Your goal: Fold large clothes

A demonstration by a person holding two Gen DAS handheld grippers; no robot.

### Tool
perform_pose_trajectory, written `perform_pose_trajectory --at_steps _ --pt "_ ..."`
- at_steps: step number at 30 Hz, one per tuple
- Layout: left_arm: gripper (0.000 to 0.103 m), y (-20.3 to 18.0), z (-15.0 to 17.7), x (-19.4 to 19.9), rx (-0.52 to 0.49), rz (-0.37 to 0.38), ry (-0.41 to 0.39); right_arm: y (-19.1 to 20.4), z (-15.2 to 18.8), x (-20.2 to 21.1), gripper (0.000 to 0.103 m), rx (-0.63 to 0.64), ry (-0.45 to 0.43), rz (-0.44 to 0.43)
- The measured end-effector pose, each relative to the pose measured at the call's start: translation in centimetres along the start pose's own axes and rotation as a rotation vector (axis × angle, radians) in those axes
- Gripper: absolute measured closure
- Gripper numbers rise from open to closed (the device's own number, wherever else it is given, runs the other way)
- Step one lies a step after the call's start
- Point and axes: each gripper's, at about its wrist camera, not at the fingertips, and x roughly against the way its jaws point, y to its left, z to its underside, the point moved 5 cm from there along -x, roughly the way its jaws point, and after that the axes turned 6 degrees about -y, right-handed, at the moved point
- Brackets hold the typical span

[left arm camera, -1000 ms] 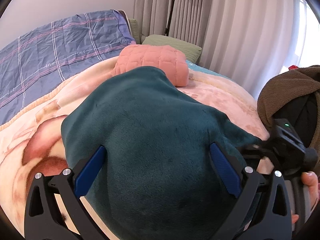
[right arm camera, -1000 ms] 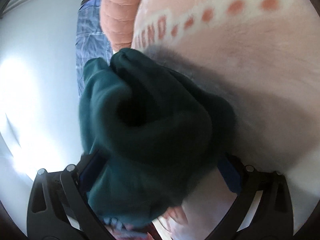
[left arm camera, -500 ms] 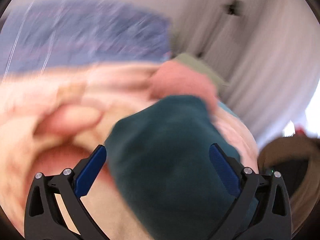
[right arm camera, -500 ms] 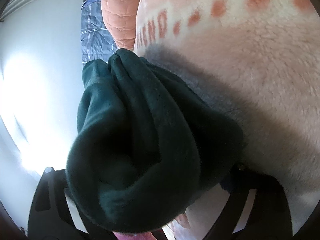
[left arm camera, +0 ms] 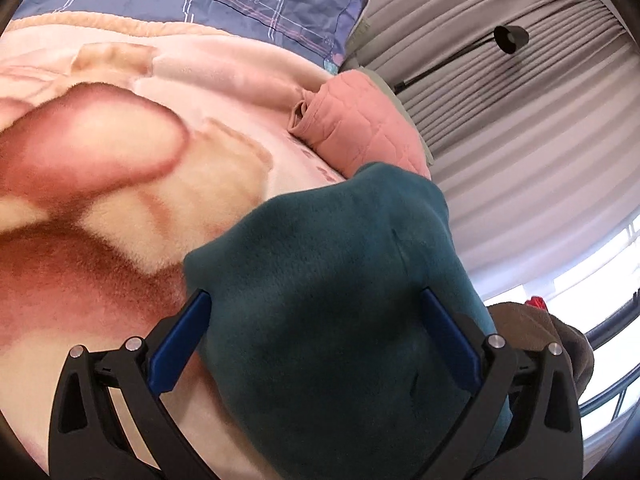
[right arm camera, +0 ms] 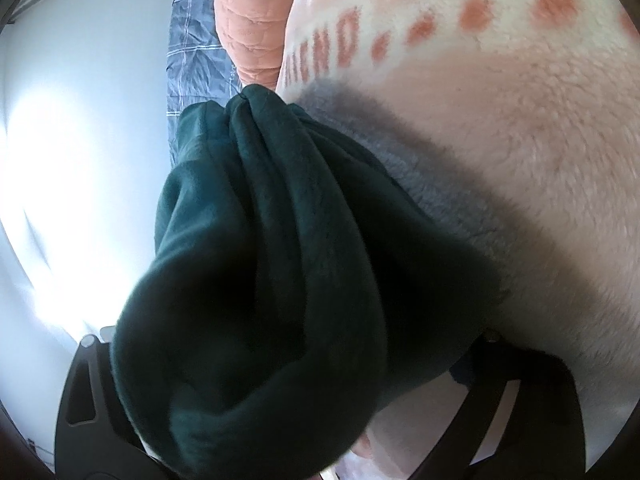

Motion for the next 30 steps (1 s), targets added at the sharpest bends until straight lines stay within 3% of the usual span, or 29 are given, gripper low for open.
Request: perform_pose_trajectory --at_steps 5,8,10,11,15,18,21,24,28,30 --pt "0.001 1.2 0.9 0.0 0.04 0.005 -0.022 0.1 -0.1 -0.1 0.002 0.017 -0.015 0.015" --pt "0.002 -0.1 0.7 -0.1 -0.031 -0.041 -0.078 1.0 -0.2 -0.3 0.005 0.075 -0.013 0.016" --pt "0.013 -0.9 0.6 0.6 -0.06 0.009 -0.113 1.6 -0.5 0.1 0.021 0.118 0.019 -0.046" --pt "0.016 -1.1 0.6 0.9 -0.062 0.022 -0.123 1.9 -0.6 0.4 0.023 0.141 0.028 -0.069" --pt "0.023 -5.3 0.0 2.5 -0.13 0.033 -0.199 5.0 -0.6 1.9 0.026 0.312 0.007 -0.17" --pt "0.023 -10.1 -2.4 3.6 -0.168 0.098 -0.234 7.4 -1.5 3.6 0.027 0.363 -0.02 -0.241" --pt "0.022 -16.2 -4.7 2.6 -0.249 0.156 -0.235 10.5 -3.9 7.9 0.027 0.461 -0.148 -0.28" --pt "0.022 -23.8 -7.1 -0.8 -0.338 0.2 -0.217 13.0 -7.7 13.1 0.027 0.523 -0.3 -0.269" --pt "0.022 -32.3 -9.7 -9.1 -0.418 0.179 -0.178 13.6 -14.3 17.3 0.026 0.456 -0.494 -0.203" --pt "0.022 -34.3 -9.8 -13.2 -0.453 0.158 -0.163 12.6 -17.6 17.5 0.026 0.41 -0.572 -0.156"
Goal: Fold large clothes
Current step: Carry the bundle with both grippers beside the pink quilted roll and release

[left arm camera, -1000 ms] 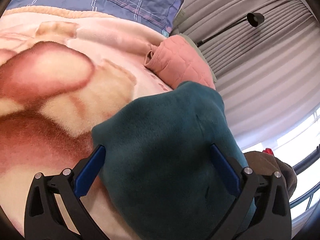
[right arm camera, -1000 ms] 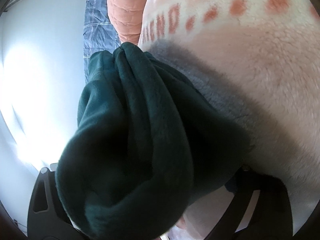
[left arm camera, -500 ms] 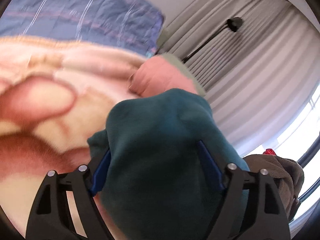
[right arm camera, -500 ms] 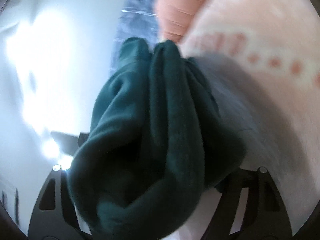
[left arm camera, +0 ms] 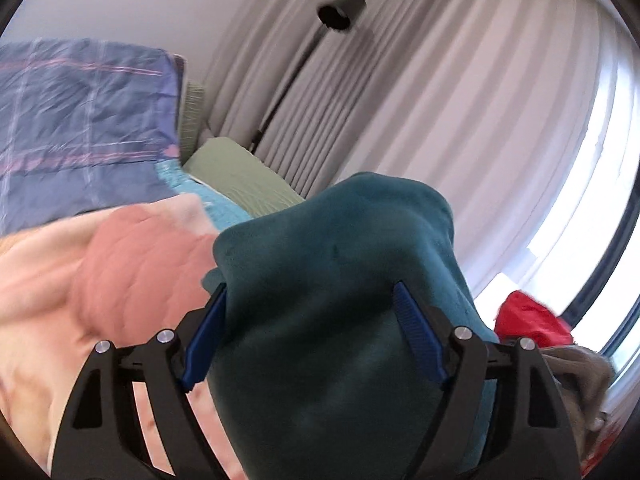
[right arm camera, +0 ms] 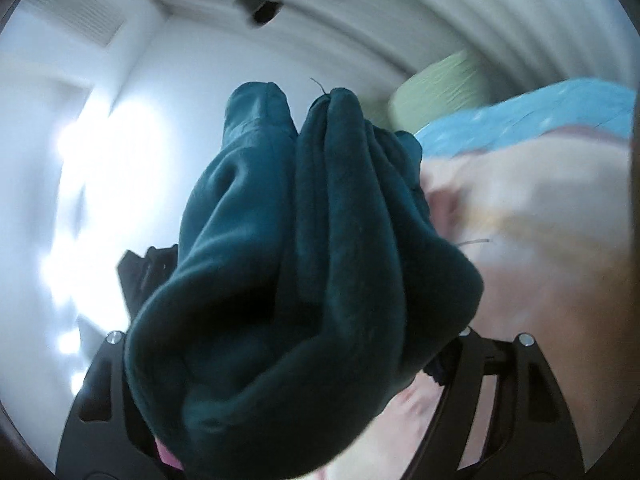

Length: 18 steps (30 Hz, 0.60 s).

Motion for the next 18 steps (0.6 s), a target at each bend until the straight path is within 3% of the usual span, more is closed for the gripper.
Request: perform_pose_trajectory --at_steps 1,3,5,6,7,8,9,16,18 --pt "0.024 -0.7 0.3 -2.5 -0.021 -0.002 0.018 -1.7 -0.7 -0.8 0.025 -0.022 -0.025 0.039" --pt "0.023 -3.2 2.7 -8.1 -0.099 0.1 0.135 -5.8 -1.2 -3.0 0.021 -0.106 -0.007 0.103" --pt "0.021 -5.4 7.7 -12.6 -0.294 -0.007 0.223 -11.5 -0.1 -7.3 0.021 -0.143 0.107 0.272" --pt "0.017 -6.2 10.6 -14.1 -0.405 -0.051 0.277 -12.8 0.2 -8.1 0.023 -0.156 0.097 0.26" --pt "0.016 -6.5 12.6 -15.0 -0.465 -0.085 0.268 -14.5 0.0 -7.9 0.021 -0.163 0.052 0.297" --pt "0.007 -6.6 13.4 -14.9 -0.44 -0.07 0.217 -14.9 0.0 -7.7 0.019 -0.139 0.035 0.297" --pt "0.001 -6.7 13.6 -15.0 -0.438 -0.05 0.216 -14.9 0.0 -7.6 0.017 -0.119 0.037 0.271" --pt "0.001 -5.5 12.2 -12.0 -0.38 -0.034 0.166 -13.2 -0.6 -7.2 0.009 -0.078 0.071 0.304" --pt "0.001 -5.8 12.3 -9.7 -0.352 -0.027 0.137 -13.1 -0.4 -6.6 0.008 -0.125 0.065 0.303"
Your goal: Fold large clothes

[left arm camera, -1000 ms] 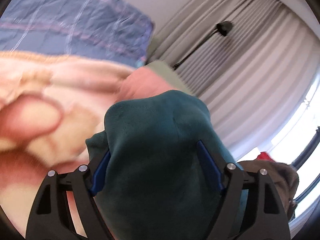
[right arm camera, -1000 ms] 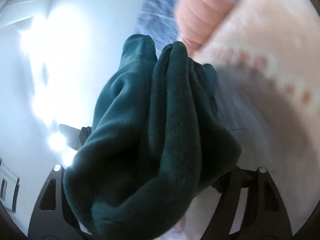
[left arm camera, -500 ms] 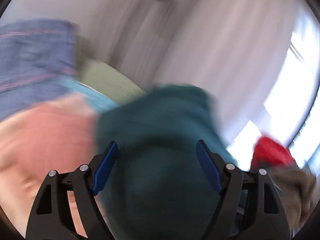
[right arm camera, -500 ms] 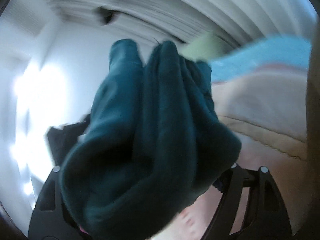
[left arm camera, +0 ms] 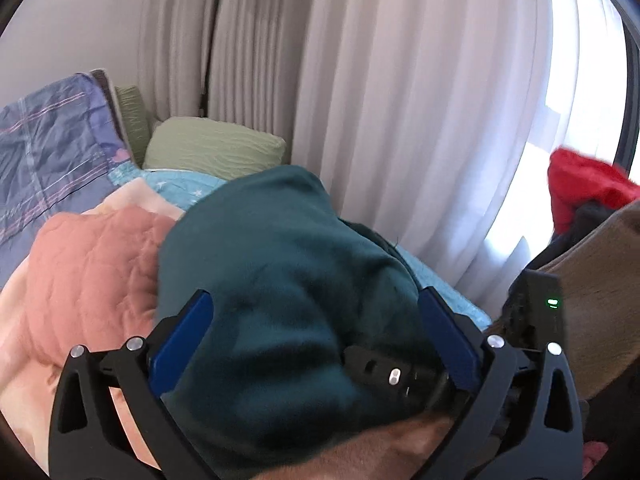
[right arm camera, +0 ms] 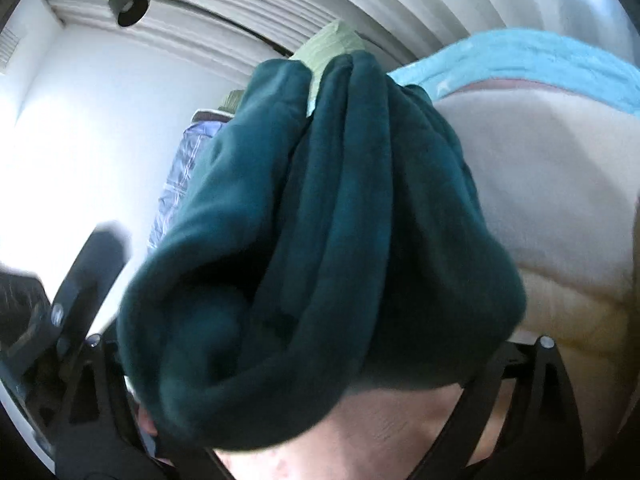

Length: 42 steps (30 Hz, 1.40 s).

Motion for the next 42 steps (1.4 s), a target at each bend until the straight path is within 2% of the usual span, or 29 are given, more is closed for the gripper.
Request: perform_pose_trajectory --at_steps 3,7,9,11,16,19,23,26,28,32,38,40,42 --pt "0.001 2.1 -0.7 4.0 0.043 -0.051 -0.06 0.6 0.1 -0.4 0.008 -0.043 0.027 0.021" --pt "0.001 4.8 -0.4 7.7 0.059 -0.101 -0.057 1.5 0.4 1.1 0.008 -0.049 0.024 0.087" --pt "0.001 6.2 0.4 9.2 0.093 -0.119 -0.046 2.4 1.4 3.4 0.008 -0.04 0.018 0.139" --pt "0.001 7.0 0.9 10.3 0.117 -0.122 -0.043 3.6 1.9 5.0 0.008 0.01 0.006 0.192" --pt "0.001 6.5 2.1 14.1 0.122 -0.117 -0.049 9.6 3.3 11.4 0.007 0.319 -0.137 0.218" --pt "0.001 5.1 2.9 16.6 0.085 -0.13 -0.062 12.6 5.4 14.9 0.005 0.526 -0.214 0.245" --pt "0.001 2.9 4.3 20.2 0.028 -0.181 -0.079 14.5 10.1 19.5 0.002 0.786 -0.314 0.29" --pt "0.001 1.6 5.4 22.4 0.007 -0.199 -0.084 14.6 13.1 22.4 0.002 0.934 -0.448 0.338" --pt "0.001 0.9 6.2 23.7 0.0 -0.215 -0.07 14.6 14.4 23.9 0.002 0.948 -0.494 0.348" --pt "0.001 0.0 8.0 27.7 -0.003 -0.274 -0.131 14.1 16.2 26.0 0.002 0.88 -0.487 0.34" --pt "0.001 -0.6 10.6 33.0 -0.003 -0.373 -0.192 15.1 19.7 27.0 0.002 0.917 -0.467 0.401" --pt "0.001 -0.6 11.3 34.2 0.006 -0.4 -0.179 15.2 20.2 27.5 0.002 0.885 -0.478 0.401" --pt "0.001 -0.6 12.1 35.3 0.022 -0.416 -0.15 15.3 20.9 27.9 0.002 0.874 -0.453 0.366"
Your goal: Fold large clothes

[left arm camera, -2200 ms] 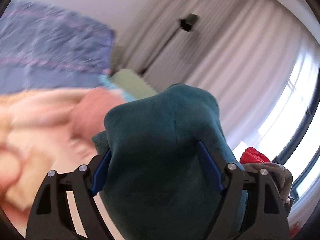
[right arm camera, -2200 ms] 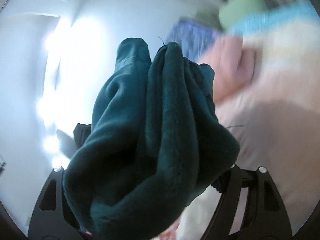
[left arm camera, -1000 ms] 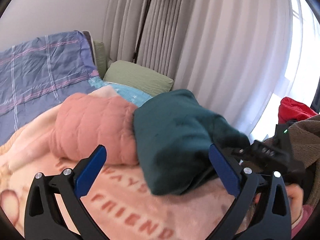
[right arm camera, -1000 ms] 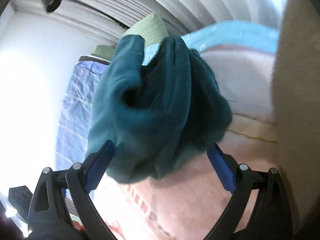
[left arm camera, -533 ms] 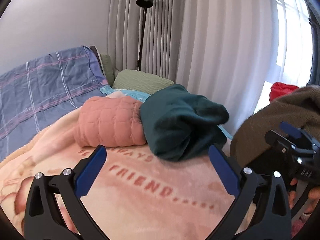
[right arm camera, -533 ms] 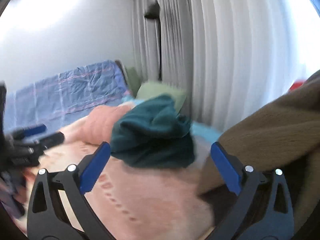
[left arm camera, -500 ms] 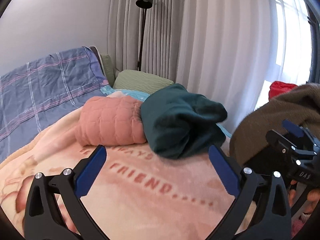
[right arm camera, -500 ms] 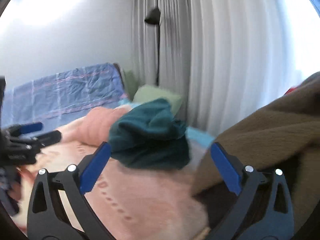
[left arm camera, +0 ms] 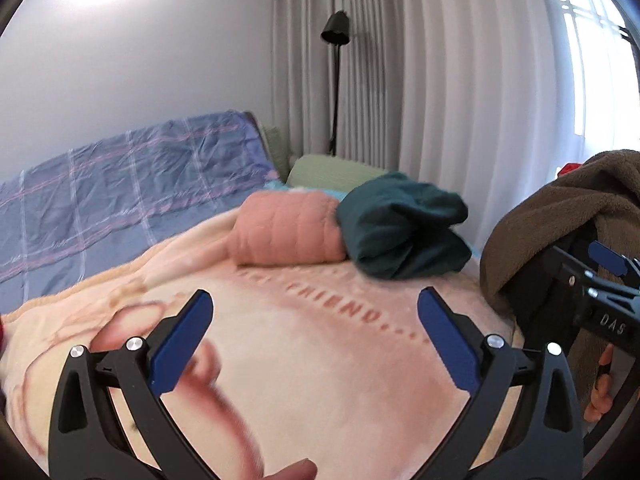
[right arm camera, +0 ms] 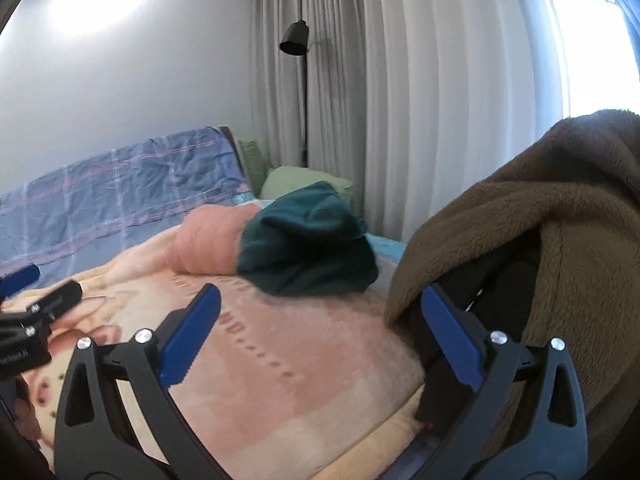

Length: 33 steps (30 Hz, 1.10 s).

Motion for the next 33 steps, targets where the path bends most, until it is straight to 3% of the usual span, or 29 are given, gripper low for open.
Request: perform_pose_trajectory --at_steps 7,18,33 --pt "0.001 0.5 2.0 2.8 -0.017 -0.035 0.034 1.5 1.5 0.8 0.002 0.0 0.072 -0.086" --pt "0.001 1.0 4.0 2.9 0.044 0.0 0.09 2.1 2.6 0.9 0.002 0.018 0.117 -0.089" --pt "0.001 1.0 4.9 1.3 0.031 -0.027 0.132 1.7 3.4 -0.2 0.002 0.01 0.151 -0.092"
